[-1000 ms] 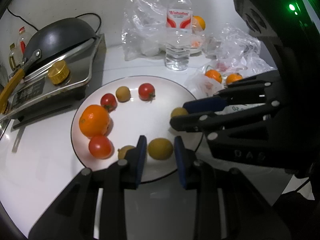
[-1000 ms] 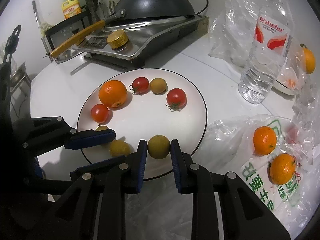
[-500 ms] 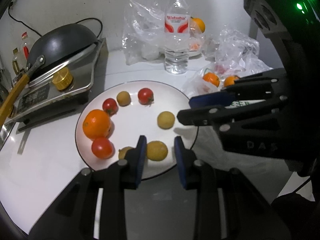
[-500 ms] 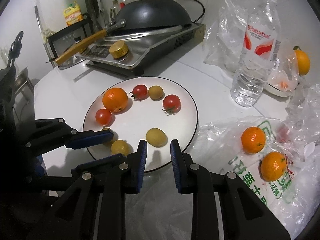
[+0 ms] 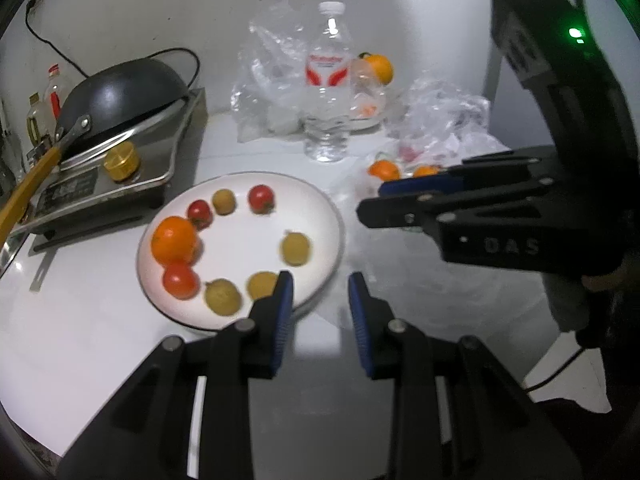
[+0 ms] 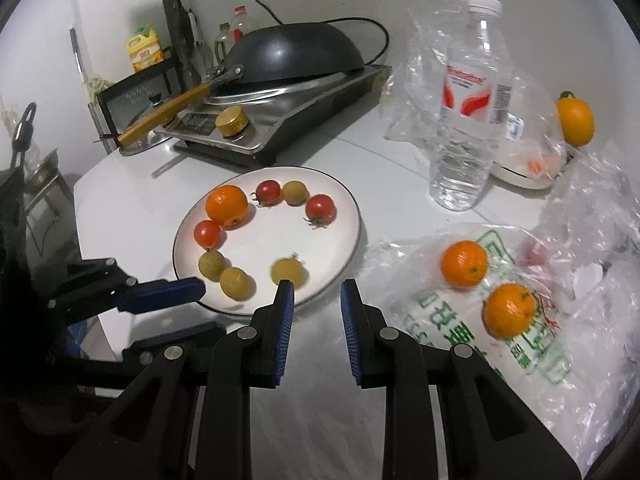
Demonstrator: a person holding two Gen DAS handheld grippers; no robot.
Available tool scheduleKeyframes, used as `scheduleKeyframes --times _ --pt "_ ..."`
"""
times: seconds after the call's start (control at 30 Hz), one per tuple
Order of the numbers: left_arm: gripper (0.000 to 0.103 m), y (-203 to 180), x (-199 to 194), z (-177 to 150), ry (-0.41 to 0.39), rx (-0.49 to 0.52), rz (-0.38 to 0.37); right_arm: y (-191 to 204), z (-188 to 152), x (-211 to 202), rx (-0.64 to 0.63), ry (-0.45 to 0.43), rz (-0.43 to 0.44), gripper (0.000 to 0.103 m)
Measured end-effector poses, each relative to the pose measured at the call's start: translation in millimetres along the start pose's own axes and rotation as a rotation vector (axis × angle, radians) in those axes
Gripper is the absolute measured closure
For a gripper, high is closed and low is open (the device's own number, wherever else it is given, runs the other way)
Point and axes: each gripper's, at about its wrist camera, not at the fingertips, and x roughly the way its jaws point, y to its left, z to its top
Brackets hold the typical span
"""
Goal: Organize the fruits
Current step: 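Move both open tools back to the two mandarins on the bag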
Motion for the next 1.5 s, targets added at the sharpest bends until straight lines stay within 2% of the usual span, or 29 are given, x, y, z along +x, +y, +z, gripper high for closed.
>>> scheduleKeyframes --times 0.4,0.77,0.97,1.17,1.5 --pt "0.073 -35.6 4.9 -1.7 0.011 0.054 -0.041 -28.3 -17.4 -25.1 0.031 -0.026 -0.045 0.077" --pt "0.073 -48.6 14.6 -6.3 -0.004 0.084 -0.06 -57.4 -38.8 -22.4 0.05 0.015 -0.127 0.077" --pt "0.073 -56.3 24.6 -0.7 -0.01 0.102 -0.071 -68.0 -37.8 -24.7 0.05 0.007 -0.125 0.077" --pt "0.073 -67.6 30.0 14.8 -0.022 0.171 -0.032 -82.4 -31.0 -23.3 0.047 0.006 -0.132 0.077" --pt "0.069 -81.3 43.5 49.6 -0.051 0.2 0.0 -109.3 -13.3 -32.0 0.048 -0.04 -0.127 0.077"
